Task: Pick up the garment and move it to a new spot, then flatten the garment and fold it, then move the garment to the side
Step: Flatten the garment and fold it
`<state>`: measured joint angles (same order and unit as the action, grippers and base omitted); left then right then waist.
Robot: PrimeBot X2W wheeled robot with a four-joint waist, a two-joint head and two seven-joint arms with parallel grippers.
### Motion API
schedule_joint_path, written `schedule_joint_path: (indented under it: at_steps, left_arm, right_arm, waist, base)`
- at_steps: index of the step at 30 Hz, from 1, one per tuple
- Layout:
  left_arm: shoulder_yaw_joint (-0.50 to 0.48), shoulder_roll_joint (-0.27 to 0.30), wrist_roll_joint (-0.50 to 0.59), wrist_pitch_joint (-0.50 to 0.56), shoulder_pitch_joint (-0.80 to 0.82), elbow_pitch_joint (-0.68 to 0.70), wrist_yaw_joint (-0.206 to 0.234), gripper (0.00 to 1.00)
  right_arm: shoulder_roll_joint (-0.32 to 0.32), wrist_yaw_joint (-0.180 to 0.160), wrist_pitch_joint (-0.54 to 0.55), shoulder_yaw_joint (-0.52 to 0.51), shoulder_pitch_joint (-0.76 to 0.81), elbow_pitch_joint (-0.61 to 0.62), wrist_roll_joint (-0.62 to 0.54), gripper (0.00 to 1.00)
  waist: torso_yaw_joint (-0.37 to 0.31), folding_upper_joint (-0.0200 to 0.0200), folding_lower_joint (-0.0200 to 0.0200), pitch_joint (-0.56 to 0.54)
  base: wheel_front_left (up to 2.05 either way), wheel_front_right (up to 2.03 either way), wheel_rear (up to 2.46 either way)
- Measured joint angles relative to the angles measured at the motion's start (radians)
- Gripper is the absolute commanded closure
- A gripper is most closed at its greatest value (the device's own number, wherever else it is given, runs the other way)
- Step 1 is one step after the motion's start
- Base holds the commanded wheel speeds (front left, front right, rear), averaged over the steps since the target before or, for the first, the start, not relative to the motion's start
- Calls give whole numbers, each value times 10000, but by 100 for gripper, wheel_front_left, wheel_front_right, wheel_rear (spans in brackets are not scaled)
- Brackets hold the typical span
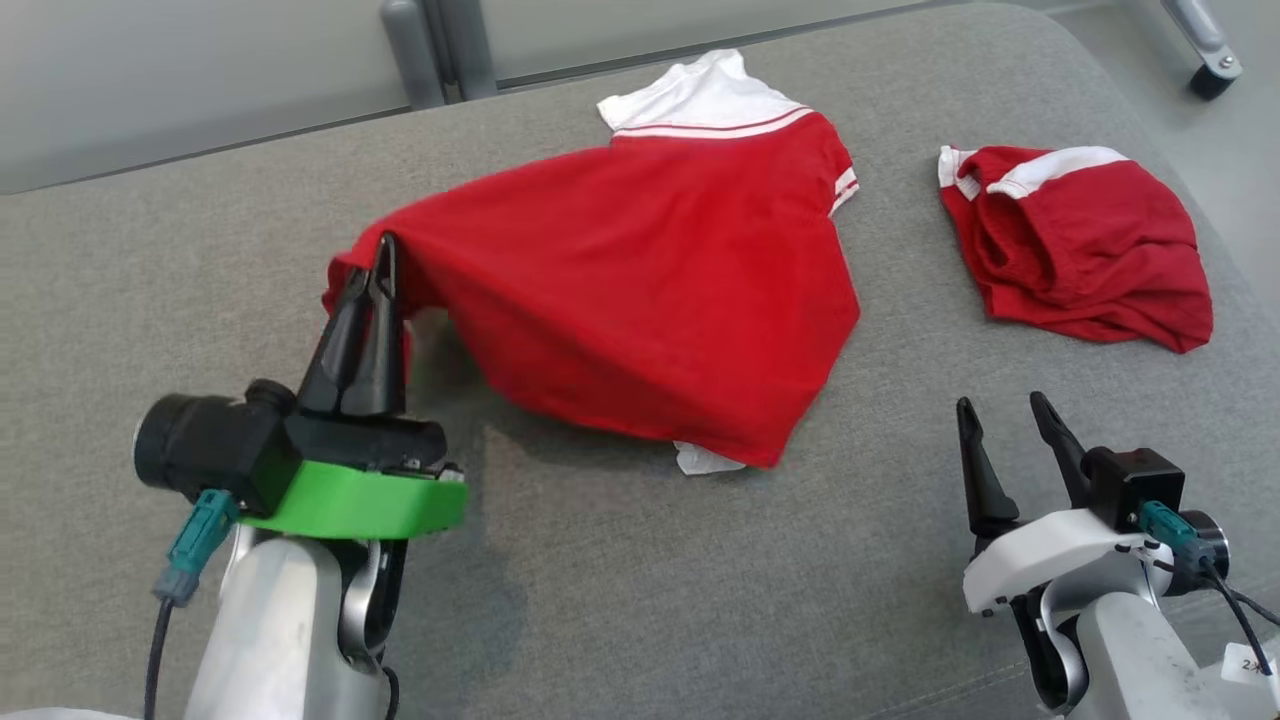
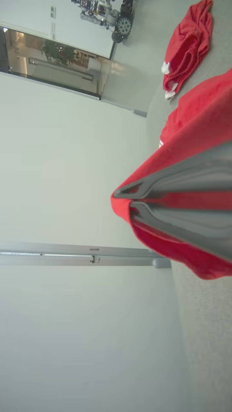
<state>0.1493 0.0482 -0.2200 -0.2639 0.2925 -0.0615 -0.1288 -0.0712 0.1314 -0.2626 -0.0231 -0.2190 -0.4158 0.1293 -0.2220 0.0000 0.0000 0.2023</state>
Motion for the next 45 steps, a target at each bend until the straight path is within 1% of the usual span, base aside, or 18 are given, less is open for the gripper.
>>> schedule_joint_path:
  at_steps: [3,6,9,14,15,16,17,18,19,20,22,23,26,29,33,36,41,45]
  left_arm:
    - [38,21,414,-2,207,928,0,100]
    - [52,180,619,-2,398,1058,-2,100]
    - [84,548,658,-2,641,-67,-2,100]
    - [113,1342,819,0,1942,-2746,-6,100]
    - [113,1342,819,0,1942,-2746,-6,100]
    - [-100,1570,936,-2,2460,-3672,12,100]
    - [-228,1649,989,0,2734,-4111,56,100]
    - [-403,1674,991,0,2996,-4443,184,81]
    - [-403,1674,991,0,2996,-4443,184,24]
    - [-541,1703,997,-2,3265,-4874,345,0]
    - [-694,1747,1051,-8,3591,-5969,606,0]
    - [-784,1743,1014,-2,3648,-6579,658,0]
    - [-999,1808,959,2,3868,-7290,779,0]
    - [-1210,1595,857,0,3839,-7150,890,0]
    - [-1220,1166,823,-2,3170,-6393,688,0]
    - [-1172,744,786,-2,2491,-6155,449,0]
    - [-1210,447,625,-2,1736,-6454,267,0]
    - [-1216,299,623,0,1689,-6562,219,0]
  right_arm:
    - [38,0,0,31,-5,-100,15,0]
    - [81,0,0,92,-27,-180,52,0]
    - [123,0,0,219,-114,-226,104,0]
    - [157,0,0,408,-311,-339,176,0]
    - [157,0,0,408,-311,-339,176,0]
    - [161,0,0,387,-414,-339,176,0]
    - [161,0,0,349,-427,-343,174,0]
    - [159,0,0,305,-429,-343,176,0]
    - [159,0,0,305,-429,-343,176,0]
    - [151,0,0,288,-436,-362,176,0]
    - [119,0,0,226,-436,-435,176,0]
    - [109,0,0,222,-436,-477,176,0]
    - [115,0,0,203,-440,-573,174,0]
    - [104,0,0,151,-438,-623,174,0]
    - [119,0,0,132,-385,-648,151,0]
    - [117,0,0,221,-348,-732,128,0]
    - [119,0,0,387,-350,-796,128,0]
    - [96,0,0,497,-357,-763,128,0]
  waist:
    - [239,0,0,-15]
    - [422,0,0,-37]
    - [479,0,0,-5]
    - [341,0,0,218]
    - [341,0,0,218]
    - [211,0,0,353]
    - [140,0,1,426]
    - [75,0,0,497]
    - [75,0,0,497]
    - [9,0,0,560]
    - [-111,0,0,663]
    - [-160,0,0,701]
    - [-222,0,0,751]
    - [-130,0,0,725]
    - [154,0,0,604]
    - [424,0,0,462]
    - [739,0,0,183]
    - [814,0,0,128]
  base:
    - [0,0,0]
    - [0,0,0]
    - [0,0,0]
    - [0,0,0]
    - [0,0,0]
    - [0,0,0]
    - [0,0,0]
    - [0,0,0]
    - [0,0,0]
    - [0,0,0]
    - [0,0,0]
    - [0,0,0]
    - [0,0,0]
    - [0,0,0]
    - [0,0,0]
    - [0,0,0]
    - [0,0,0]
    - [0,0,0]
